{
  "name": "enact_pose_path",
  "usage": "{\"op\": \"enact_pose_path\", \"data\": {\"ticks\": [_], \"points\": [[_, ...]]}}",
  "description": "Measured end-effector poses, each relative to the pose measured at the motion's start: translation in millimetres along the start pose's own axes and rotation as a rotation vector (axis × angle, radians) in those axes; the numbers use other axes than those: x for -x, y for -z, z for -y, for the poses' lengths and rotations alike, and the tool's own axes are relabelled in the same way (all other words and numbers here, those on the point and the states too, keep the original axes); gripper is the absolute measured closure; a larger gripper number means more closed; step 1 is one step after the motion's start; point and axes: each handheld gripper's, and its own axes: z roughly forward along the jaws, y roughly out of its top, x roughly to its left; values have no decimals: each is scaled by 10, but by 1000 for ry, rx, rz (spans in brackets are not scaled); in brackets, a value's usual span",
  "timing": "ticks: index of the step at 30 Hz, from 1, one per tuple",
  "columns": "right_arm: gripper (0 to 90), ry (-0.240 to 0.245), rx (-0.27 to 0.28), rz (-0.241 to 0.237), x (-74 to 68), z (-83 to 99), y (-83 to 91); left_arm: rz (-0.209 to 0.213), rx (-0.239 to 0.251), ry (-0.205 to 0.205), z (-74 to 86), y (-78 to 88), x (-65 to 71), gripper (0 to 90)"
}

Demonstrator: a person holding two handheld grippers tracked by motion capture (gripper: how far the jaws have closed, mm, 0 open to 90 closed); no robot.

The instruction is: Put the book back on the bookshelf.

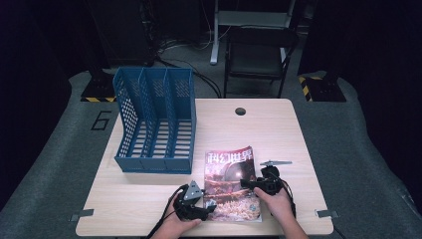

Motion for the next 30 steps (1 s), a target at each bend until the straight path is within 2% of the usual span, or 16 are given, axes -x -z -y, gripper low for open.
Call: {"op": "enact_pose_path", "data": {"ticks": [2,3,6,8,14,15,16,20,21,22,27,30], "points": [[603,7,-2,8,1,0,2,-9,5,1,2,-5,4,299],[615,8,-4,10,5,0,4,1,0,0,0,1,-1,299],[642,3,-9,1,31,-2,12,-2,-8,-11,-4,7,-10,299],[663,-29,-10,-12,37,8,19,-2,-8,-13,-5,8,-13,300],[713,-26,2,-23,65,21,15,-3,-7,-14,-6,9,-15,300],[722,-46,-8,-26,46,21,20,-3,-6,-14,-6,8,-16,300],[735,-27,-1,-27,59,19,18,-3,-6,-14,-6,8,-16,300],[784,-10,2,-38,48,5,38,-2,-6,-14,-6,9,-18,301],[794,-25,-4,-41,29,5,45,-2,-6,-13,-6,9,-19,301],[802,-8,4,-39,35,4,46,1,-7,-13,-6,9,-20,301],[850,9,20,-41,8,8,66,6,-7,-9,-6,8,-25,301],[861,22,33,-37,-20,12,80,-4,-1,-9,-6,4,-27,301]]}}
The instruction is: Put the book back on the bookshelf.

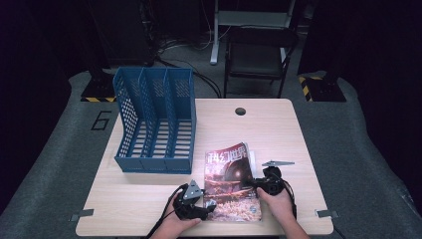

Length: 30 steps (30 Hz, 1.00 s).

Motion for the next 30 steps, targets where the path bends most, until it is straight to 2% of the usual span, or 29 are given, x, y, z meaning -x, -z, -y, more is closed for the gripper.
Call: {"op": "enact_pose_path", "data": {"ticks": [3,5,8,11,15,16,21,22,23,24,27,30], "points": [[863,19,8,12,-28,5,7,1,4,4,-3,-5,-2,301],[864,25,13,13,-39,6,14,18,-9,-1,-15,3,-17,302],[865,42,25,5,-42,1,24,15,-8,10,-19,-3,-15,302],[865,53,33,11,-76,-4,40,35,-31,12,-36,12,-30,302],[865,79,50,18,-147,-11,66,21,-38,27,-47,20,-43,301],[865,95,54,18,-156,-13,74,38,-51,33,-53,32,-52,300],[866,99,76,19,-207,-18,114,14,-47,41,-66,39,-80,271],[866,103,81,17,-216,-19,121,20,-53,42,-78,51,-93,261],[866,110,89,18,-224,-21,125,17,-47,49,-90,60,-108,254],[866,116,93,19,-234,-23,134,17,-25,74,-98,56,-113,243],[866,149,119,19,-255,-26,151,32,-30,100,-140,65,-161,211],[866,145,129,17,-286,-19,175,35,-40,113,-187,45,-189,213]]}}
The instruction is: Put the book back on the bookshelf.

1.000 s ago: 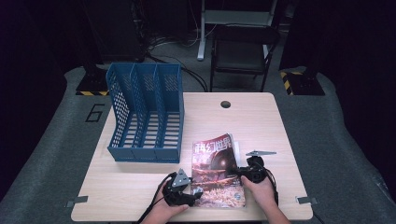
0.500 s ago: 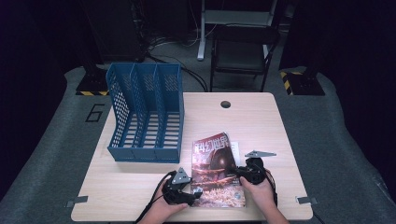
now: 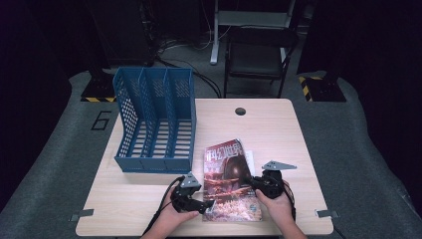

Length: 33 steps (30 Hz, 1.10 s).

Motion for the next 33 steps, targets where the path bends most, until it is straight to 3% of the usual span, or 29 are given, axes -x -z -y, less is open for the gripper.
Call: {"op": "enact_pose_path", "data": {"ticks": [2,6,12,18,23,26,33], "points": [[866,0,8,-1,-13,-1,13,16,-5,25,-32,-28,-14,212],[866,8,24,-3,-38,-8,33,6,-19,30,-53,-91,-47,188],[866,14,41,-11,-60,-7,68,47,3,120,-68,-152,-119,172],[866,31,63,-18,-93,-9,109,61,7,130,-132,-225,-128,168],[866,34,65,-19,-104,-4,122,67,3,113,-172,-269,-134,168],[866,26,66,-21,-100,-3,124,60,26,131,-181,-299,-133,164],[866,25,73,-24,-105,-3,125,65,26,158,-218,-326,-165,159]]}}
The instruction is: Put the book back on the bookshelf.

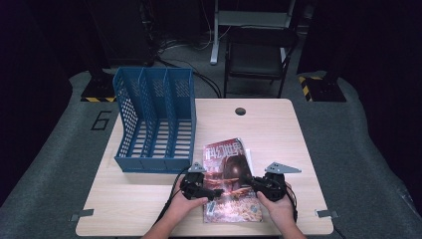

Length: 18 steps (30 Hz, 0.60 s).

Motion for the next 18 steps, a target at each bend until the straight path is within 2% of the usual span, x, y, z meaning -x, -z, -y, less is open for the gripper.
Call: {"op": "enact_pose_path", "data": {"ticks": [3,7,8,16,18], "points": [[866,1,0,-1,3,1,2,-4,19,11,-10,-22,-13,157],[866,0,4,-2,7,-2,5,10,14,6,-33,-34,-36,154],[866,-2,5,-2,9,-1,6,5,24,19,-35,-44,-29,153],[866,-12,10,-8,41,2,1,3,25,18,-67,-74,-40,144],[865,-17,8,-9,57,7,-4,7,21,29,-67,-68,-41,148]]}}
